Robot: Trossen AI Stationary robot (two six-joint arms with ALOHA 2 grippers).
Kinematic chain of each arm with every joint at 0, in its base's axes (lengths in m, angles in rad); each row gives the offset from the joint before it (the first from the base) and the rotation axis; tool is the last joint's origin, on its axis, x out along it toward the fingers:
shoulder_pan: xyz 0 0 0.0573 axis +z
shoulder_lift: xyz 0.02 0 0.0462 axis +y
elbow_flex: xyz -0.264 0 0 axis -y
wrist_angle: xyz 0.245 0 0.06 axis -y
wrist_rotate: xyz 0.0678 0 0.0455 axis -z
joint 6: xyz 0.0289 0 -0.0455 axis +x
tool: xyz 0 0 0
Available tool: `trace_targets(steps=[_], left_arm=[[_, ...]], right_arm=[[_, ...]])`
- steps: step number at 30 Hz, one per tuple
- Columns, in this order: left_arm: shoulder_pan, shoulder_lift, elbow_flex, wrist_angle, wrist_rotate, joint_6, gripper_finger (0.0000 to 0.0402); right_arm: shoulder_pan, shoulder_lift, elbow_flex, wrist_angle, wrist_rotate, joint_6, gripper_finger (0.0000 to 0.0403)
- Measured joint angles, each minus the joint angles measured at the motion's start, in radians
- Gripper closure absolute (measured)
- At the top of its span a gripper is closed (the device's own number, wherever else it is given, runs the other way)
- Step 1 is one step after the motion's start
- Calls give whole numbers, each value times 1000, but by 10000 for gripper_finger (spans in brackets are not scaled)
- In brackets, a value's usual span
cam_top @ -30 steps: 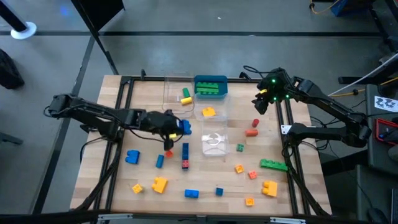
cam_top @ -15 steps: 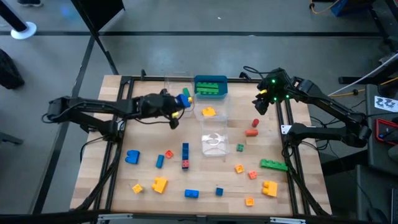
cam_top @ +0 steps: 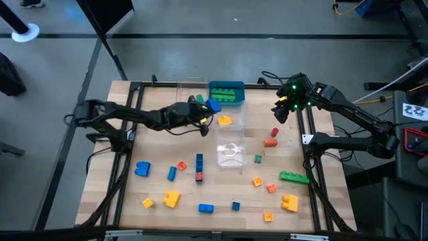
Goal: Sort blocks by size
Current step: Put the blue 2 stud game piece into the top right transparent bin
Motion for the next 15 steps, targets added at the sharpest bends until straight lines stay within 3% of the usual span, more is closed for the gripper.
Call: trace_targets(steps=[4, 8, 15], left_arm=[[0, 96, 1, 90, 0, 0, 384], [0, 166, 37, 79, 0, 0, 370], [0, 220, 98, 76, 3, 48, 314]], right_arm=[[0, 0, 0, -2, 0, 0, 221], [0, 0, 0, -37, 0, 0, 221], [0, 12, 0, -116, 0, -1, 221]])
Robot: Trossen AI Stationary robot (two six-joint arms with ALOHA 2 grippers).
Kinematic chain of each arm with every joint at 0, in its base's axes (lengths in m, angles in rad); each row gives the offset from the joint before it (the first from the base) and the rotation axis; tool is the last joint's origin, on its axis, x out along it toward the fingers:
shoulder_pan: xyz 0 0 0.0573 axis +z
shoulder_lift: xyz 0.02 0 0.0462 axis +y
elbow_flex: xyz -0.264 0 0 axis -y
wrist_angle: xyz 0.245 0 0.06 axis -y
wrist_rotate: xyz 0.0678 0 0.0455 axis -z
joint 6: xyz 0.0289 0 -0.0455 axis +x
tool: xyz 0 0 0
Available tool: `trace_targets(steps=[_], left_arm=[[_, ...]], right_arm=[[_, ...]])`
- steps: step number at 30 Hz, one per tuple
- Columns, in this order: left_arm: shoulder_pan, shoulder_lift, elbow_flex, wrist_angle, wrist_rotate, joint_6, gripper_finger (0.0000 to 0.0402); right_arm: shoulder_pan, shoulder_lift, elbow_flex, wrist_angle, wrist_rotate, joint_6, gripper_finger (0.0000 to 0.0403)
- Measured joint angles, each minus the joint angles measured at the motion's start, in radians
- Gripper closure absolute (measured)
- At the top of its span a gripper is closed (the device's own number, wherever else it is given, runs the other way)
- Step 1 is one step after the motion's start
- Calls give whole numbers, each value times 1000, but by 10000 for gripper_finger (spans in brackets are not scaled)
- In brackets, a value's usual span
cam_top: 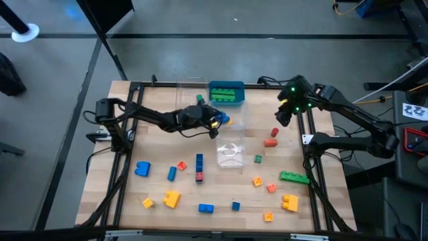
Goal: Sort blocks by size
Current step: Put the blue 2 stud game piece into the top right transparent bin, then put the red cylindrical block into the top left transparent bin
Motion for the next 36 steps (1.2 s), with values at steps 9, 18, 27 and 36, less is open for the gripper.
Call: trace_targets(steps=[9, 18, 27, 36], left_arm=[[0, -8, 28, 0, 0, 34, 265], [0, -9, 28, -48, 0, 60, 263], [0, -9, 28, -55, 0, 65, 263], [0, -9, 28, -55, 0, 67, 263]], right_arm=[[0, 127, 0, -7, 0, -4, 221], [0, 286, 0, -114, 0, -2, 221], [6, 373, 0, -137, -98, 1, 221], [103, 420, 0, -104, 16, 51, 221]])
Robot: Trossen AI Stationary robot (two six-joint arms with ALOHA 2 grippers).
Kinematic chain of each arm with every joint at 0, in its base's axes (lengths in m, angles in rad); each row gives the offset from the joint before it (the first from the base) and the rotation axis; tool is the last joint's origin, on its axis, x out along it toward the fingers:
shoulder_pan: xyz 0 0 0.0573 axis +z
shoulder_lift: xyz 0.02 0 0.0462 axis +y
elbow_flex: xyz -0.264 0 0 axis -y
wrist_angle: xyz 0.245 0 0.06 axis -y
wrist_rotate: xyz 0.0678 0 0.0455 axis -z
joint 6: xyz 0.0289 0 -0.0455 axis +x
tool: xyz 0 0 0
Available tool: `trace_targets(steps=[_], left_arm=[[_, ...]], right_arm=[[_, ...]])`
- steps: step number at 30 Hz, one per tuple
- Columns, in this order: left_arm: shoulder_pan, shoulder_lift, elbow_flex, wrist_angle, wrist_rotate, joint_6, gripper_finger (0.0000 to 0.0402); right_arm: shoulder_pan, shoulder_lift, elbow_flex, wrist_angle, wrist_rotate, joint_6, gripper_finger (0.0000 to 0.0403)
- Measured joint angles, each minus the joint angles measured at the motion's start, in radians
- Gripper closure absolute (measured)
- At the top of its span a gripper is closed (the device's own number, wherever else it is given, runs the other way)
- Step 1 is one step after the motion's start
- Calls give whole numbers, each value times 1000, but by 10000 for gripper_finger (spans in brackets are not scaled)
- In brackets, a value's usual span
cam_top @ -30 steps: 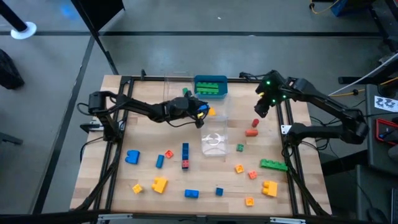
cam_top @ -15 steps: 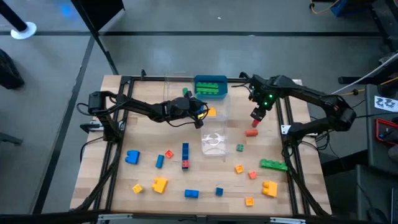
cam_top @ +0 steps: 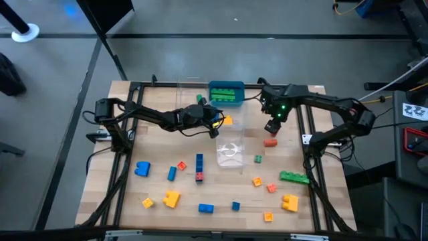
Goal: Sort blocks by size
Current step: Put the red cylindrical block into the top left transparent bin
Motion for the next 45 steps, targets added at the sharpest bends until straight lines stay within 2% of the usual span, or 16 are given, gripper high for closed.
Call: trace_targets(steps=[11, 31, 40, 45], left_arm=[[0, 0, 0, 0, 0, 0, 263], [0, 0, 0, 0, 0, 0, 263], [0, 0, 0, 3, 0, 0, 263], [0, -20, 0, 4, 0, 10, 263]], right_arm=[[107, 35, -4, 18, 149, 60, 221], [113, 35, -167, 131, 150, 91, 221], [113, 35, -192, 157, 150, 91, 221], [113, 35, -192, 182, 150, 91, 250]])
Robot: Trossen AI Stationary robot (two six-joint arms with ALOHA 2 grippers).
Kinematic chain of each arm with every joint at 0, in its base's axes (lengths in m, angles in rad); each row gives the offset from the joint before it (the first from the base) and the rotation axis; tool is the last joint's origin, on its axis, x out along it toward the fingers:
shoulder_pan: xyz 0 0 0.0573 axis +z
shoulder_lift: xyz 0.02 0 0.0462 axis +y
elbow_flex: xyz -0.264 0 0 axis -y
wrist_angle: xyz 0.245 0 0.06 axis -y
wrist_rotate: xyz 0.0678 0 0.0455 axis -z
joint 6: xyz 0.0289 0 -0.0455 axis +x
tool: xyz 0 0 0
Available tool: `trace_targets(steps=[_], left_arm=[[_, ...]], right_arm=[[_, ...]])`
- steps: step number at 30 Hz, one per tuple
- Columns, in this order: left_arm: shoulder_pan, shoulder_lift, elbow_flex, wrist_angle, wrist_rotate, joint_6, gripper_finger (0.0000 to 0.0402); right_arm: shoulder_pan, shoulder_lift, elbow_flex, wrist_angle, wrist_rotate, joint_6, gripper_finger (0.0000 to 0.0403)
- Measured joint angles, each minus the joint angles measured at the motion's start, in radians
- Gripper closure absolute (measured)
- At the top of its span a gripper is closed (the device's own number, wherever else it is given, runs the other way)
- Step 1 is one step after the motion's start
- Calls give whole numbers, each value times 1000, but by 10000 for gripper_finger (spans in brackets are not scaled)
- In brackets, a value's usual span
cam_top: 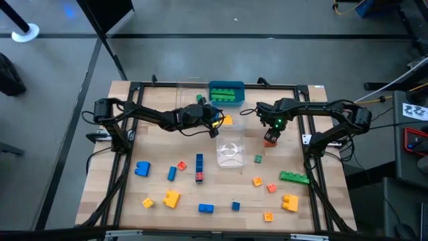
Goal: Sort blocks by size
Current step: Put the red cylindrical block into the top left transparent bin
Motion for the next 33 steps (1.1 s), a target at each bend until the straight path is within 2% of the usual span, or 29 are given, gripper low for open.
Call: trace_targets(steps=[2, 12, 18, 23, 28, 33], left_arm=[[0, -17, 0, 1, 0, 14, 263], [-1, -128, 0, -3, 0, 52, 263], [-1, -202, 0, -53, 0, 51, 263], [-1, -280, 0, -196, 0, 47, 263], [-4, -385, 0, -393, 0, 3, 263], [-23, -501, 0, -619, -1, -130, 263]], right_arm=[[0, 0, 0, -4, 0, 0, 268], [0, 0, 36, -26, -12, -15, 268], [0, 0, 186, -125, -27, -92, 266], [0, 0, 353, -140, -27, -146, 266], [0, 0, 481, 4, -34, -204, 265], [0, 0, 490, 354, -150, -279, 264]])
